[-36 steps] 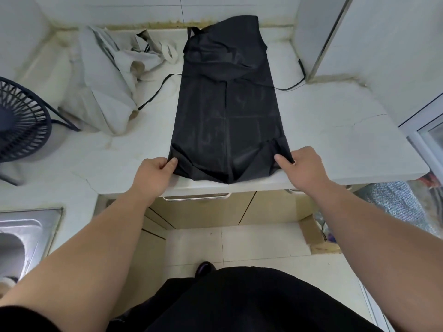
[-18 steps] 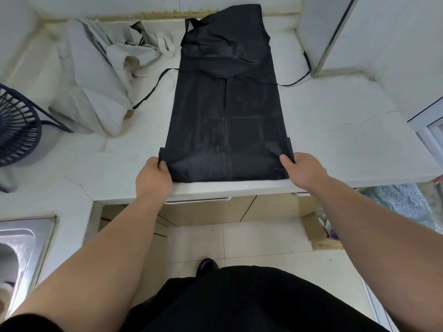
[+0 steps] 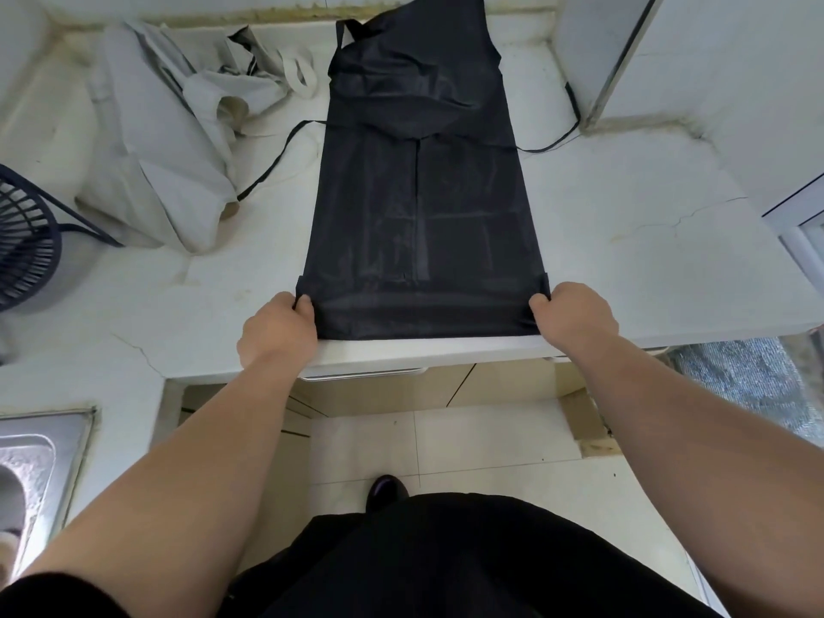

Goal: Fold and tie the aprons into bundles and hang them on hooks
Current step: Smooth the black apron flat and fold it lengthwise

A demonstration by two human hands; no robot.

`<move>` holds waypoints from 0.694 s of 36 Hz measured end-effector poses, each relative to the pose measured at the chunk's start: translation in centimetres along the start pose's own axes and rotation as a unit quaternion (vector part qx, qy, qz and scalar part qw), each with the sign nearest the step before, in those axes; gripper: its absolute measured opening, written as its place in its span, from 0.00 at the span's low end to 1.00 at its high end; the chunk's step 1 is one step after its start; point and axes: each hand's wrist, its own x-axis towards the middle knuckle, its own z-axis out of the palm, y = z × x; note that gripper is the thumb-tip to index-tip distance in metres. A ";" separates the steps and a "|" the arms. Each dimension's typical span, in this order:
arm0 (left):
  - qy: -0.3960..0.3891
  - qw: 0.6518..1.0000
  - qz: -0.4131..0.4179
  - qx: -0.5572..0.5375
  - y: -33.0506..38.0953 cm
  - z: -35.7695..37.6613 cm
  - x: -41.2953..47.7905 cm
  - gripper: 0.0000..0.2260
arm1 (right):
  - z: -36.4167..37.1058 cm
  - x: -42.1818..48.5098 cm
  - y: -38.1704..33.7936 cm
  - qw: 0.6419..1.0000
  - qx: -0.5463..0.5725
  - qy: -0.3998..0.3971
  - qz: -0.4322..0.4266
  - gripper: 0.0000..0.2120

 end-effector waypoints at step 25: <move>-0.158 0.918 -0.088 -0.352 1.4 -2.7 1.4 0.10 | -2.0 -0.4 0.4 0.914 0.386 -0.115 0.059 0.13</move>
